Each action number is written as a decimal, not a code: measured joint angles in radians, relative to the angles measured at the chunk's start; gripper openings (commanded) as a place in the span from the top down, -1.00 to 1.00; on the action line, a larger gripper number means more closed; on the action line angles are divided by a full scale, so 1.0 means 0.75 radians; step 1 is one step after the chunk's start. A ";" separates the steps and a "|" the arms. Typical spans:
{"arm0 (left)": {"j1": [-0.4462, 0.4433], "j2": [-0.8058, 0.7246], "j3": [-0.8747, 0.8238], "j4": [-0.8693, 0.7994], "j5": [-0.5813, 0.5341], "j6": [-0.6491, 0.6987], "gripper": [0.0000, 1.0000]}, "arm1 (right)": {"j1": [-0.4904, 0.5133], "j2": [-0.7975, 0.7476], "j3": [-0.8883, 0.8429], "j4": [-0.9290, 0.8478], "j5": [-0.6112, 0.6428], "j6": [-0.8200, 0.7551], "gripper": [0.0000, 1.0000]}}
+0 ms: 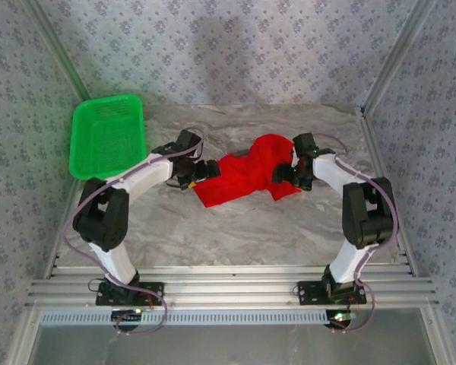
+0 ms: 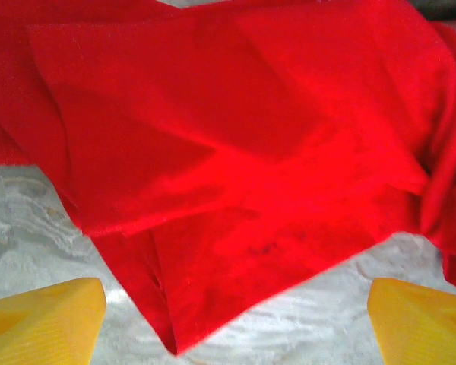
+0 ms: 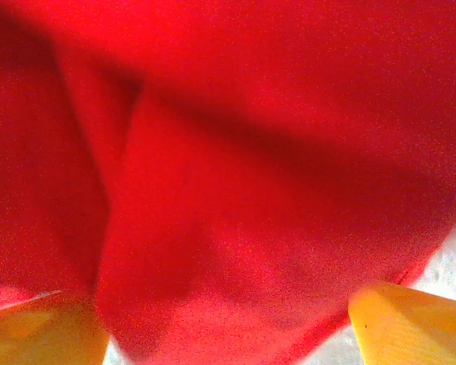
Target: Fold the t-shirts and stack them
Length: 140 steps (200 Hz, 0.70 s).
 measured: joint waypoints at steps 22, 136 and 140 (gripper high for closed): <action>0.001 0.085 0.019 0.027 -0.028 -0.024 -0.75 | -0.006 0.110 0.121 -0.009 0.025 0.008 0.04; 0.058 0.077 0.108 0.003 -0.165 -0.007 0.98 | -0.090 -0.352 0.202 -0.110 -0.055 0.071 1.00; 0.062 0.044 0.111 -0.002 -0.170 -0.002 0.98 | -0.095 -0.376 0.208 -0.119 -0.069 0.071 1.00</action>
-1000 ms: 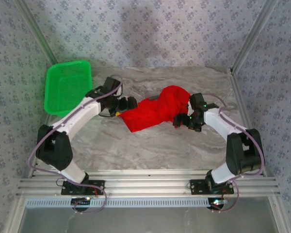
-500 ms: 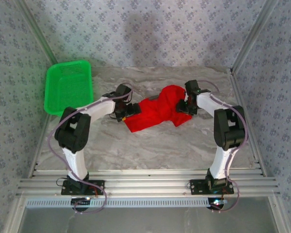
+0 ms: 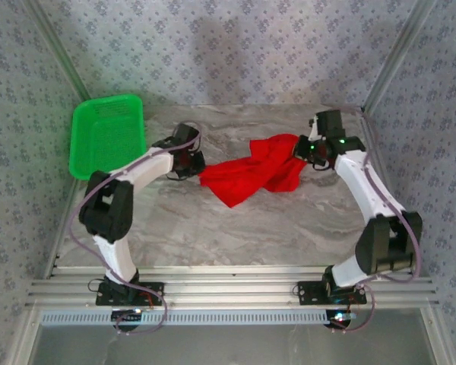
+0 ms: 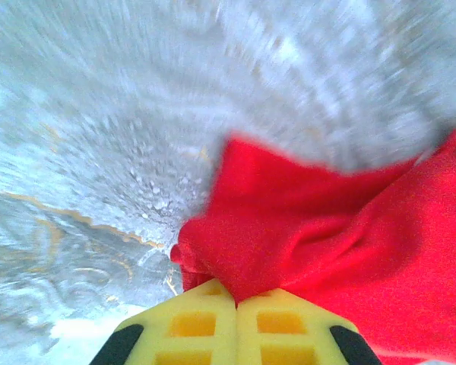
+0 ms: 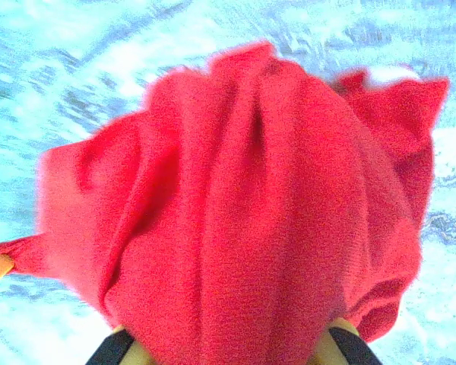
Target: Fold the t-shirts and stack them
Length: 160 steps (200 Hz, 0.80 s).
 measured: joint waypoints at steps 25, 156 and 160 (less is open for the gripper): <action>0.019 -0.216 0.024 -0.010 -0.014 0.026 0.99 | -0.031 -0.126 0.046 -0.076 -0.095 -0.001 1.00; 0.253 -0.488 0.397 -0.132 0.126 0.123 0.98 | -0.285 -0.134 0.564 -0.349 -0.616 0.075 1.00; 0.258 -0.490 0.409 -0.133 0.131 0.127 0.98 | -0.291 -0.124 0.585 -0.355 -0.635 0.075 1.00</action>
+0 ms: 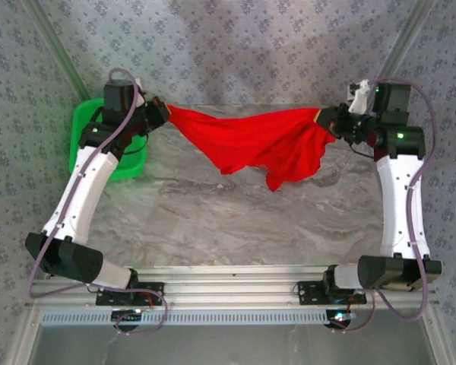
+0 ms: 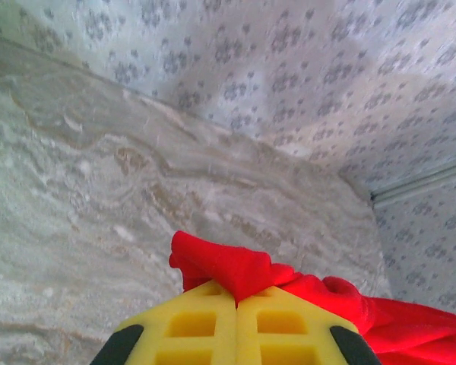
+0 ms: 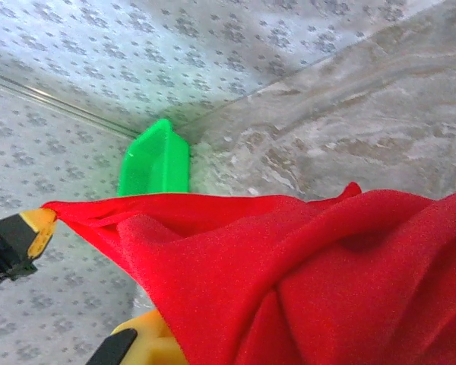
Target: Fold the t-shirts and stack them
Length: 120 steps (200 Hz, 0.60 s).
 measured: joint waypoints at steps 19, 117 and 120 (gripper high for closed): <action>0.021 -0.025 0.020 -0.001 0.022 0.020 0.99 | -0.004 0.012 0.023 -0.018 -0.079 -0.005 1.00; 0.055 -0.104 -0.122 -0.092 0.079 0.095 1.00 | 0.094 -0.138 -0.438 -0.270 -0.196 -0.002 0.99; 0.055 -0.084 -0.122 -0.091 0.079 0.097 1.00 | 0.094 -0.133 -0.454 -0.271 -0.186 -0.005 0.99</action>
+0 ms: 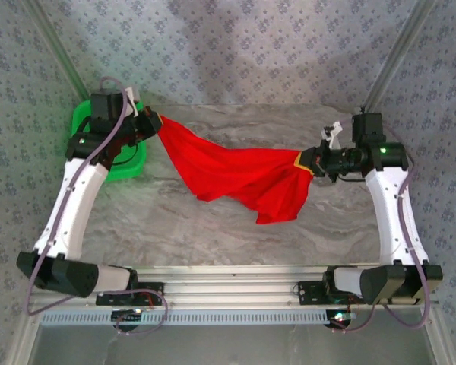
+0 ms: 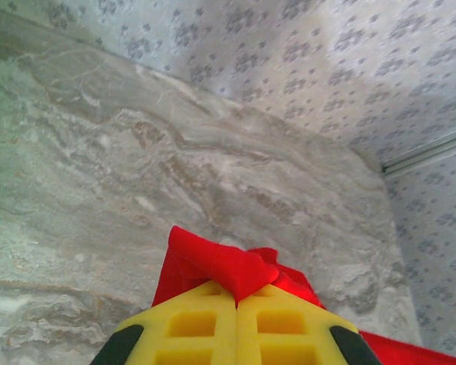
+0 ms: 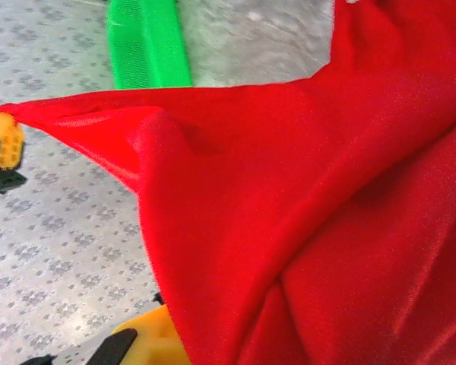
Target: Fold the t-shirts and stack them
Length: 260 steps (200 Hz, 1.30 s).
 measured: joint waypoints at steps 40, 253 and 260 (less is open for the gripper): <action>-0.001 0.418 0.028 0.024 0.013 0.022 0.99 | 0.006 0.273 -0.102 0.079 0.132 -0.011 0.92; -0.201 -0.240 -1.122 0.112 0.250 -0.671 -0.02 | 0.080 -0.053 -0.267 0.322 0.318 -0.213 -0.85; -0.215 -0.231 -1.160 0.157 0.259 -0.716 0.03 | 0.083 -0.052 -0.271 0.320 0.315 -0.217 -0.86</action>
